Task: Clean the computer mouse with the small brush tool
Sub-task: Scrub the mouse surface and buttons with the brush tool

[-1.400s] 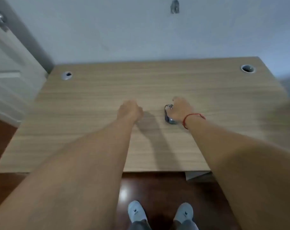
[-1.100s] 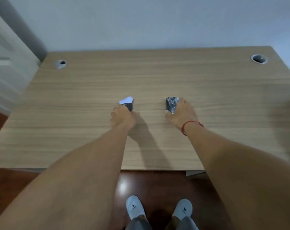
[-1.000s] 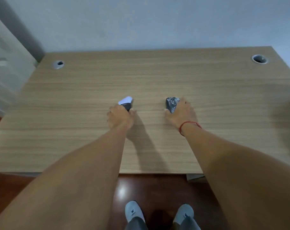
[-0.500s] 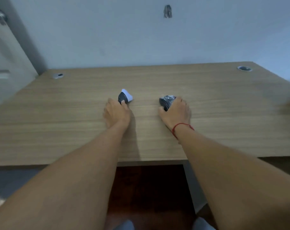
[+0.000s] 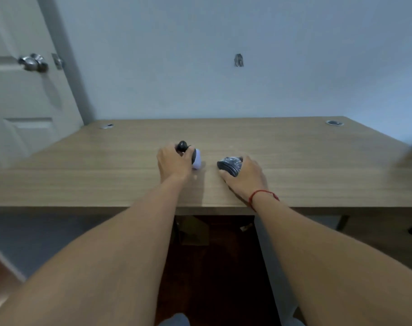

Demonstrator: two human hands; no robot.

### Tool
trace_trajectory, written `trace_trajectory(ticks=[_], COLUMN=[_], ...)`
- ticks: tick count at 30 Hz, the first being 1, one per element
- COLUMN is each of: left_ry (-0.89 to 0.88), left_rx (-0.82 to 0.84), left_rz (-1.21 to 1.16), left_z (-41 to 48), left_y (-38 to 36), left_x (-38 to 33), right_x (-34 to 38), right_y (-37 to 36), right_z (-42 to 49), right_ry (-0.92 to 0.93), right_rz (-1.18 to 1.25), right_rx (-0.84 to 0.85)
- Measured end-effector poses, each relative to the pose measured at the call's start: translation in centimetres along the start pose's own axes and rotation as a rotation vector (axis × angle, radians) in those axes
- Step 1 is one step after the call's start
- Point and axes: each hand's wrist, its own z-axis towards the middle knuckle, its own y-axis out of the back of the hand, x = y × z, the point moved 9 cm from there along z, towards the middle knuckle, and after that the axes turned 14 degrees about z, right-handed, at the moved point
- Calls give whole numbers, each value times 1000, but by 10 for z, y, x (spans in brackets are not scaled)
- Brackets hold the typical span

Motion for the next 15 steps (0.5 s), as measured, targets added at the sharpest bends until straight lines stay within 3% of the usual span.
trace_trajectory(ticks=[11, 15], left_ry=[-146, -125], left_rx=[62, 131], left_rz=[-40, -14], left_z=[-4, -10], left_y=[-10, -29], left_x=[-41, -36], right_x=[5, 4], right_y=[-2, -3], right_z=[-6, -5], right_ry=[18, 24], right_rz=[2, 13], right_rx=[34, 40])
